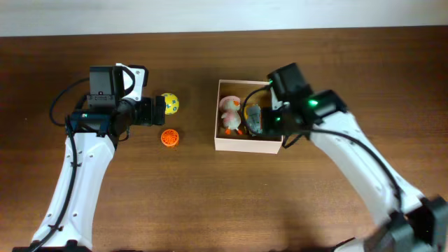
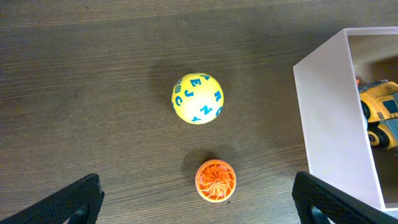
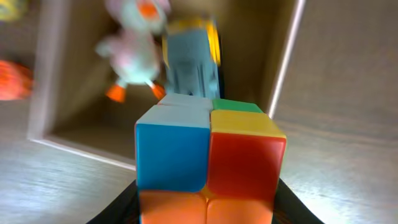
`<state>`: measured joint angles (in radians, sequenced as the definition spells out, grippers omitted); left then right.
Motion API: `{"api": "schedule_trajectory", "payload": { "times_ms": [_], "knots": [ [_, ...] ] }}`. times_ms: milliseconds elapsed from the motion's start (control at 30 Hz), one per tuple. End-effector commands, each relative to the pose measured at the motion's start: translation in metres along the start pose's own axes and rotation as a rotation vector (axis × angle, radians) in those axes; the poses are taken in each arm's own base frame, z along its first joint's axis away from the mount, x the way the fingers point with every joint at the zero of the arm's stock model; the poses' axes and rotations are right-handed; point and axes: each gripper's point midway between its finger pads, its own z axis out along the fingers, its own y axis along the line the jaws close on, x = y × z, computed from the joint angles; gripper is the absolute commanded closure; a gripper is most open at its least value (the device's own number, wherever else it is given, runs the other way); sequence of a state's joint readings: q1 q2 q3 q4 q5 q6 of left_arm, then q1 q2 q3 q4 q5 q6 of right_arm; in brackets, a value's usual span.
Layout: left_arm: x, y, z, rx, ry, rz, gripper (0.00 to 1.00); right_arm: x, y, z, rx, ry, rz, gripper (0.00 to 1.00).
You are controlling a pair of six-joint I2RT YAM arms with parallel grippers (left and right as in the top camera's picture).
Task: Pack container
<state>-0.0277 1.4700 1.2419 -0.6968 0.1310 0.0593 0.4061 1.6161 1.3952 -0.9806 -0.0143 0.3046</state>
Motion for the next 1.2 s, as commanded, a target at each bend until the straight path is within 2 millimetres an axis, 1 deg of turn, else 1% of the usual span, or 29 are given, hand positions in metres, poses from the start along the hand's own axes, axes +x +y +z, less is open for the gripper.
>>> {"api": "schedule_trajectory", "payload": {
  "times_ms": [0, 67, 167, 267, 333, 433, 533, 600, 667, 733, 833, 900, 967, 1067, 1167],
  "knots": [
    [-0.007, -0.001, -0.002, 0.000, -0.015, -0.006, 0.01, 0.007, -0.002, 0.024, 0.028, 0.058, 0.057, 0.65],
    [-0.007, -0.001, -0.002, 0.000, -0.015, -0.006, 0.01, 0.012, -0.002, 0.033, 0.033, 0.089, 0.074, 0.65],
    [-0.007, -0.001, -0.002, 0.000, -0.015, -0.006, 0.01, 0.019, 0.001, 0.040, 0.018, 0.130, 0.075, 0.64],
    [-0.007, -0.001, -0.002, 0.000, -0.015, -0.006, 0.01, 0.021, 0.000, 0.042, 0.020, 0.143, 0.076, 0.48],
    [-0.007, -0.001, -0.002, 0.000, -0.015, -0.006, 0.01, 0.020, 0.001, 0.042, 0.019, 0.140, 0.076, 0.45],
    [-0.007, -0.001, -0.002, 0.000, -0.015, -0.006, 0.01, 0.010, 0.004, 0.032, 0.002, 0.094, 0.044, 0.35],
    [-0.007, -0.001, -0.002, 0.000, -0.015, -0.006, 0.01, -0.009, 0.005, 0.009, 0.006, 0.018, 0.007, 0.34],
    [-0.007, -0.001, -0.002, 0.000, -0.015, -0.006, 0.01, -0.022, 0.004, -0.011, 0.022, -0.038, 0.007, 0.34],
    [-0.007, -0.001, -0.002, 0.000, -0.015, -0.006, 0.01, -0.034, 0.003, -0.037, 0.025, -0.098, 0.009, 0.33],
    [-0.007, -0.001, -0.002, 0.000, -0.015, -0.006, 0.01, -0.041, 0.004, -0.061, 0.019, -0.143, 0.014, 0.33],
    [-0.007, -0.001, -0.002, 0.000, -0.015, -0.006, 0.01, -0.046, 0.000, -0.092, 0.010, -0.193, 0.026, 0.33],
    [-0.007, -0.001, -0.002, 0.000, -0.015, -0.006, 0.01, -0.046, -0.005, -0.107, 0.010, -0.214, 0.039, 0.30],
    [-0.009, -0.002, -0.002, 0.007, -0.022, -0.006, 0.01, -0.042, -0.015, -0.119, 0.017, -0.227, 0.062, 0.27],
    [-0.010, -0.014, -0.003, 0.076, -0.029, -0.004, 0.01, -0.035, -0.039, -0.131, 0.046, -0.223, 0.133, 0.21],
    [-0.010, -0.021, -0.004, 0.117, -0.027, -0.004, 0.01, -0.026, -0.072, -0.138, 0.092, -0.206, 0.226, 0.15]
  ]
}}
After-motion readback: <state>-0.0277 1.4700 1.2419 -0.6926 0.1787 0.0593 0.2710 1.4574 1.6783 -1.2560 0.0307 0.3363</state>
